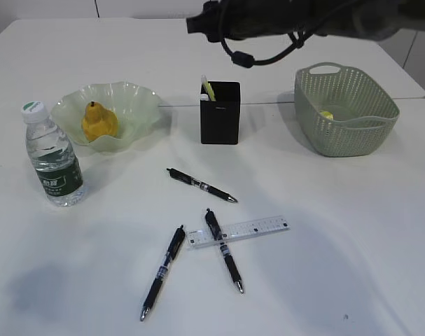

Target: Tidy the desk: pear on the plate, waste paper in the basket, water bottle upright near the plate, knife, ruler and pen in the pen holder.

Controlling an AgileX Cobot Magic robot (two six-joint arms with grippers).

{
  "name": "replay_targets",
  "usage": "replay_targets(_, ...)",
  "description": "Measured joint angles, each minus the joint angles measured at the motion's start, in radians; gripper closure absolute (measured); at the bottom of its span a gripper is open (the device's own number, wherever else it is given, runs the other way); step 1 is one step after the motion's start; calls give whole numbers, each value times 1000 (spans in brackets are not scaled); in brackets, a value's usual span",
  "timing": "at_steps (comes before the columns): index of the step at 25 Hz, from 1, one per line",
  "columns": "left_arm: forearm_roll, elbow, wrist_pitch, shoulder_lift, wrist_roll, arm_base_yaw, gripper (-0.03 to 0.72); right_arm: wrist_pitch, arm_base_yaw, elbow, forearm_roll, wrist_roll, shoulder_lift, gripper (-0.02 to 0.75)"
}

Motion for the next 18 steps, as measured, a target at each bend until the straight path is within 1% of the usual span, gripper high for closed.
replay_targets(9, 0, 0, 6, 0, 0, 0, 288, 363, 0, 0, 20, 0, -185, 384)
replay_targets(14, 0, 0, 17, 0, 0, 0, 288, 623, 0, 0, 20, 1, -238, 384)
replay_targets(18, 0, 0, 57, 0, 0, 0, 288, 808, 0, 0, -8, 83, -258, 384)
